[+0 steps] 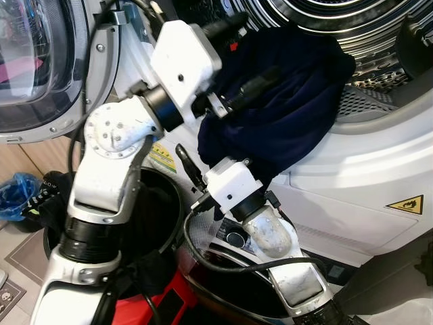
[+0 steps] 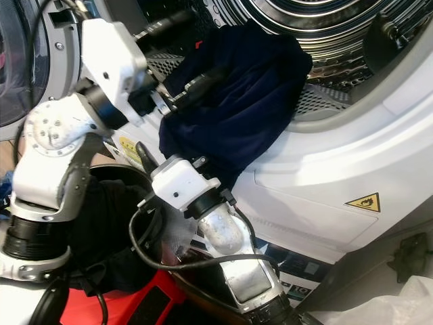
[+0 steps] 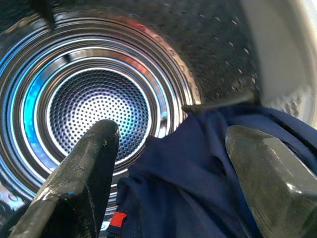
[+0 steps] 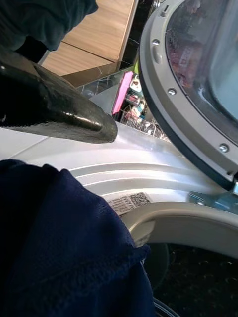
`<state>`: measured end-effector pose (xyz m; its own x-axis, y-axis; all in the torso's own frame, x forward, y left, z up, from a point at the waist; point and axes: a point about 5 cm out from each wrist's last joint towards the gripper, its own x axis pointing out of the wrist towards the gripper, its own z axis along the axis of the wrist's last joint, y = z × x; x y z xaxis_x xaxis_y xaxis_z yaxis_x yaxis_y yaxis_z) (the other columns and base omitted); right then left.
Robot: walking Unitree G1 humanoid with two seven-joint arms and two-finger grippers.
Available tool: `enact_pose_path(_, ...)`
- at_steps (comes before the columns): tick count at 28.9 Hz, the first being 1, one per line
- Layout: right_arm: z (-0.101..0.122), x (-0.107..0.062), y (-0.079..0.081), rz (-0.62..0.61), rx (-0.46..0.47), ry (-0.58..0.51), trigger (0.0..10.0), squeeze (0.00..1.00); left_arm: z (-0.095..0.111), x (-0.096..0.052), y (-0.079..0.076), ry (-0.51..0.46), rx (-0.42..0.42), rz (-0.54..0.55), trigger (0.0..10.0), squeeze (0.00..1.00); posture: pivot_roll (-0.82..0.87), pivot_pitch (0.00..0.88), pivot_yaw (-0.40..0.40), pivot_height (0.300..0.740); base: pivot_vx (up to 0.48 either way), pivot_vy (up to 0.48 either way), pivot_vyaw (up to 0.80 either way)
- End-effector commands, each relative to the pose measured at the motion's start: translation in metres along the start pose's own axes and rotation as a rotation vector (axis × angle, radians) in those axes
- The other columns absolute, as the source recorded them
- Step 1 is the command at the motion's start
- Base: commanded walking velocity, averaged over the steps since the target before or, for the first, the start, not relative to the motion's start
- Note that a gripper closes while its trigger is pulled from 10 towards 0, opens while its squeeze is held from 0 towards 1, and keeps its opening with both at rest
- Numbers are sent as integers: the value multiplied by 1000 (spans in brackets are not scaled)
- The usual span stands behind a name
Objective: Clothes washing
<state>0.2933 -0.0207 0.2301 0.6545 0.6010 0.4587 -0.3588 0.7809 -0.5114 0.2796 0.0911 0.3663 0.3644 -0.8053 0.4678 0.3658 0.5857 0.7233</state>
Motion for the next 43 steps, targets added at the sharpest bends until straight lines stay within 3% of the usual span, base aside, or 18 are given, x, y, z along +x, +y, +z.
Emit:
enact_pose_path(1, 0, 2, 0, -10, 10, -9, 10000, 0, 2, -1, -13, -4, 25, -85, 10000, 0, 76, 145, 32, 740, 0, 0, 0)
enact_pose_path(3, -1, 2, 0, -12, 12, -9, 10000, 0, 3, -2, -17, -19, -6, -111, 10000, 0, 76, 145, 32, 740, 0, 0, 0)
enact_pose_path(5, -3, 3, 0, -24, 22, -12, 10000, 0, 10, -4, -17, -99, -213, -114, 10000, 0, 80, 136, 27, 740, 0, 0, 0)
enact_pose_path(6, -3, 3, -1, -29, 25, -11, 10000, 0, 17, -1, -7, -146, -242, -79, 10000, 0, 83, 135, 25, 740, 0, 0, 0)
enact_pose_path(12, -7, 3, -1, -35, 34, -10, 10000, 0, 35, 3, 29, -228, -266, 24, 10000, 0, 91, 132, 18, 740, 0, 0, 0)
enact_pose_path(17, -12, 4, -2, -40, 41, -6, 10000, 0, 35, -9, 24, -172, -493, -146, 10000, 0, 106, 135, 17, 740, 0, 0, 0)
enact_pose_path(20, -14, 4, -2, -46, 53, -9, 10000, 0, 32, -27, 24, -124, -608, -248, 10000, 0, 107, 137, 17, 740, 0, 0, 0)
enact_pose_path(22, -14, 4, -2, -49, 58, -12, 10000, 0, 35, -32, 29, -128, -627, -261, 10000, 0, 110, 138, 19, 740, 0, 0, 0)
enact_pose_path(26, -16, 4, -3, -57, 63, -10, 10000, 0, 33, -48, 46, -87, -584, -209, 10000, 0, 113, 140, 22, 740, 0, 0, 0)
enact_pose_path(28, -18, 3, -3, -61, 66, -8, 10000, 0, 32, -62, 52, -56, -611, -212, 10000, 0, 119, 141, 24, 740, 0, 0, 0)
enact_pose_path(29, -18, 3, -3, -61, 66, -8, 10000, 0, 32, -62, 52, -56, -611, -212, 10000, 0, 119, 141, 24, 740, 0, 0, 0)
enact_pose_path(34, -22, 4, -2, -66, 71, -6, 10000, 0, 25, -99, 33, 58, -730, -337, 10000, 0, 127, 142, 32, 740, 0, 0, 0)
enact_pose_path(36, -22, 5, -3, -68, 71, -4, 10000, 0, 21, -102, 30, 86, -730, -331, 10000, 0, 125, 142, 31, 740, 0, 0, 0)
enact_pose_path(37, -22, 5, -2, -71, 71, -4, 10000, 0, 19, -110, 26, 66, -771, -327, 10000, 0, 123, 142, 33, 740, 0, 0, 0)
enact_pose_path(43, -23, 6, -3, -75, 73, -6, 10000, 0, 19, -124, 30, 27, -798, -239, 10000, 0, 129, 144, 32, 740, 0, 0, 0)
